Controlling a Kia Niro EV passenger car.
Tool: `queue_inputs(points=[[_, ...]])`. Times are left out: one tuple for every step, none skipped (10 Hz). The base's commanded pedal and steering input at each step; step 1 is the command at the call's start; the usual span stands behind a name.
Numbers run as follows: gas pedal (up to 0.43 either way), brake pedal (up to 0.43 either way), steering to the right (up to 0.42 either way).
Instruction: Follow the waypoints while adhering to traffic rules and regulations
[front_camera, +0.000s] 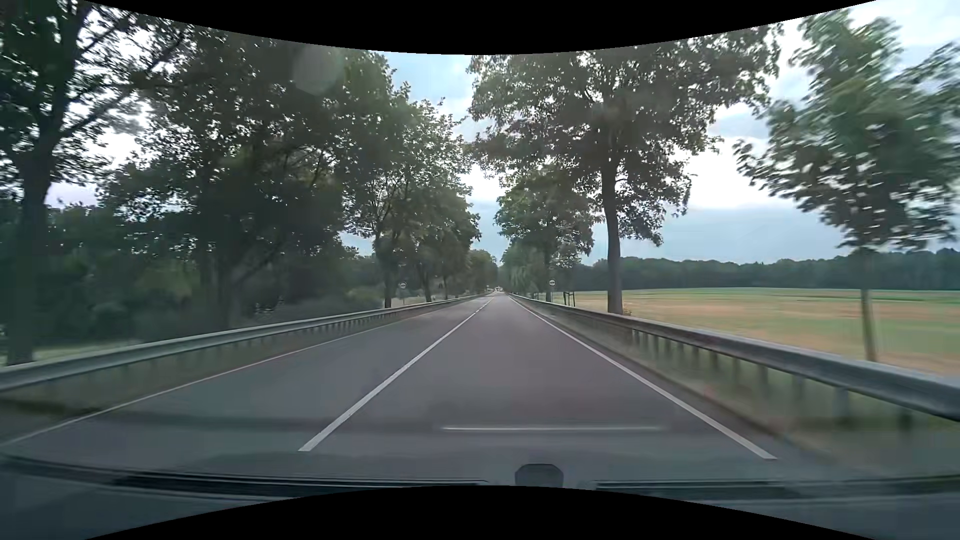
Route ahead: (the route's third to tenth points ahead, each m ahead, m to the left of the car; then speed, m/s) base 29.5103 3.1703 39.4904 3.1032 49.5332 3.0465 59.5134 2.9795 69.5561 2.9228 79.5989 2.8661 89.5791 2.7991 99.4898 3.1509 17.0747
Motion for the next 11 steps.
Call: queue_inputs(points=[[0.138,0.000,-0.002],[0.138,0.000,-0.003],[0.138,0.000,-0.003],[0.138,0.000,-0.003],[0.138,0.000,-0.003],[0.138,0.000,-0.003],[0.138,0.000,-0.003],[0.138,0.000,-0.003],[0.138,0.000,-0.003],[0.138,0.000,-0.003],[0.138,0.000,-0.003]])
